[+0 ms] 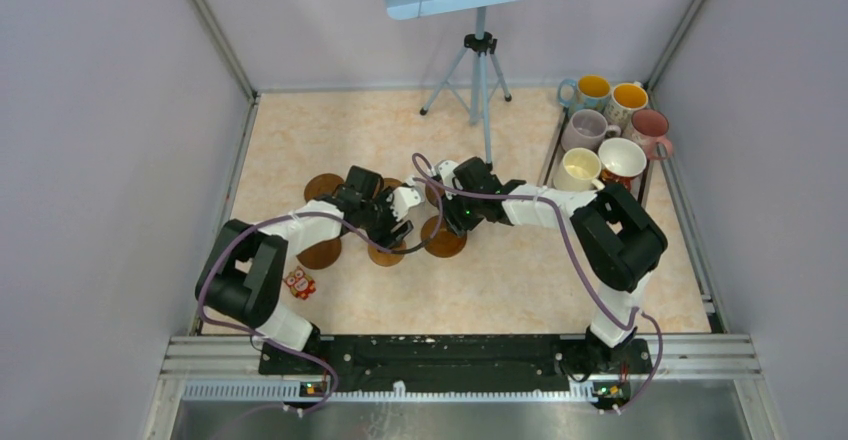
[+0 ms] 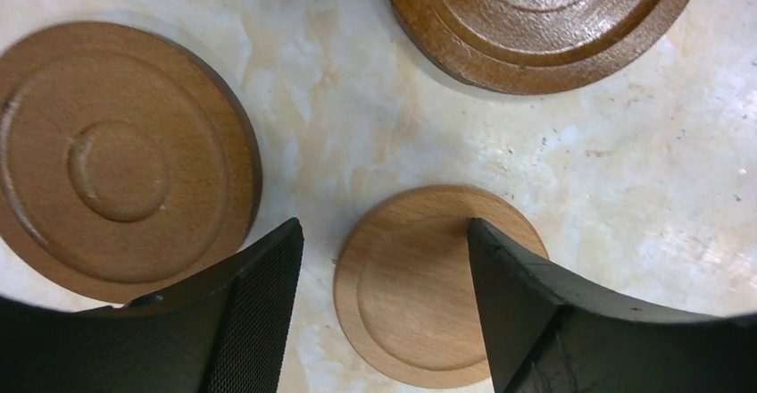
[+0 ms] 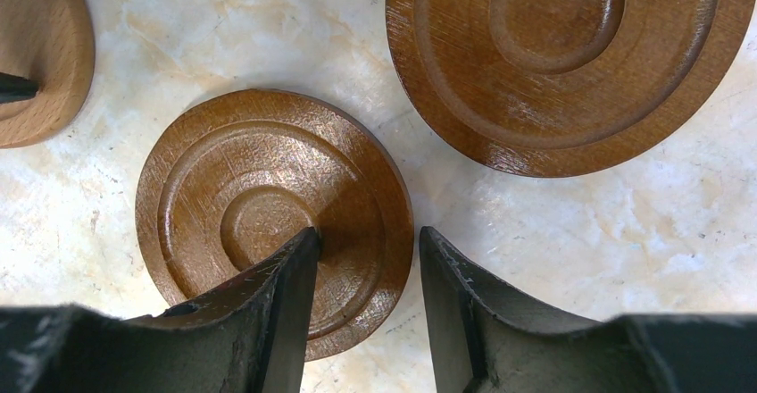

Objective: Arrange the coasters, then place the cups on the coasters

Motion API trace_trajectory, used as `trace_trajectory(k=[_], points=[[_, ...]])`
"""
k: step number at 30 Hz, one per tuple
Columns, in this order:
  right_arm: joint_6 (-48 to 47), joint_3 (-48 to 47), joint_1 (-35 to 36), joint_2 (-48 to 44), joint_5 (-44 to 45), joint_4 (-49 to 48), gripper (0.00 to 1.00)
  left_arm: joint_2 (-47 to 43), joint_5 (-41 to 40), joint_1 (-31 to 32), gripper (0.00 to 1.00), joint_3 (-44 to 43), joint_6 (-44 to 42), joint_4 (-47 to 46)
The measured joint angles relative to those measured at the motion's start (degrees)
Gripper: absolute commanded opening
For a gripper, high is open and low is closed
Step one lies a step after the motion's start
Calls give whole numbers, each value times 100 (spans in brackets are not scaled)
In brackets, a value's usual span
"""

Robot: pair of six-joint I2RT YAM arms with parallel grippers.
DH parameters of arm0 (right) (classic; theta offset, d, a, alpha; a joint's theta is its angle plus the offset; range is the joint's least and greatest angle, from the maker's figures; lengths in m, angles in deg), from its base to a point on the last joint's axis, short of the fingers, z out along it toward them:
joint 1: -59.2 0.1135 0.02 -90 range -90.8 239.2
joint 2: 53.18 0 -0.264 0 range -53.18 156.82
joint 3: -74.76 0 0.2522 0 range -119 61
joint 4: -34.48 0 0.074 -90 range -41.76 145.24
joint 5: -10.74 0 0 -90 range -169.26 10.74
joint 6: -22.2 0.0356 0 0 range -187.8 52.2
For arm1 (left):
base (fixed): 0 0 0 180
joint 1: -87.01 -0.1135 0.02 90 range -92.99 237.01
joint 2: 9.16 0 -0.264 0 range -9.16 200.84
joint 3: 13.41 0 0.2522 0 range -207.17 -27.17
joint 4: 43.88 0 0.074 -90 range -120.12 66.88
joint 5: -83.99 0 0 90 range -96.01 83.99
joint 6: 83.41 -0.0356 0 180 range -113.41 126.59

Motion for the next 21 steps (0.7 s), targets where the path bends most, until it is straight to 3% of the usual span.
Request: trace_trajectory(k=[9,21], points=[[4,-7,-9,0,-24,9,51,-282,22,-4,66,-133,490,750],[7,-151,-44,-2,-28,358,60,-267,-173,-328,51,-267,1241,662]])
